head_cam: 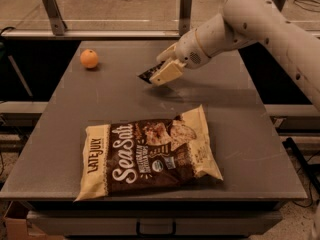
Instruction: Move rxbar chocolate near brown chip bag
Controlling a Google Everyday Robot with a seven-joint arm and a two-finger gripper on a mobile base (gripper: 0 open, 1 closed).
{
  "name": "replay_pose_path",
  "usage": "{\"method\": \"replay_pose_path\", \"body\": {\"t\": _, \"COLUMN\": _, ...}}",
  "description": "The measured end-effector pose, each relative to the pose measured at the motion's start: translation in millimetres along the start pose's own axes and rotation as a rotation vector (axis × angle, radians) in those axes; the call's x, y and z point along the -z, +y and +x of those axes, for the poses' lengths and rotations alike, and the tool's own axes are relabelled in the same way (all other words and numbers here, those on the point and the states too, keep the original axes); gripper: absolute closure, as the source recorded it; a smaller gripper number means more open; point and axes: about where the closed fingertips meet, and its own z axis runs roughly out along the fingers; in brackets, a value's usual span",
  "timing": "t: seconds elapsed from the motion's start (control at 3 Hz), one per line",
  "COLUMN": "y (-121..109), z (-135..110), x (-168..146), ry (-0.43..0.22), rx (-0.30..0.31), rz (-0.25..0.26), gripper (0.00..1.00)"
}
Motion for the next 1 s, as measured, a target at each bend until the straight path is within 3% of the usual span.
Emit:
{"method": "replay_pose_path", "body": {"t": 0.33, "y": 26, "z": 11, "x": -31, "ry": 0.014, "rx": 0.015, "rz": -0.071, "gripper": 1.00}}
{"method": "replay_pose_path", "body": {"t": 1.0, "y": 64, "z": 2, "x": -27, "ry": 0.045, "rx": 0.024, "rz": -0.185, "gripper": 1.00}}
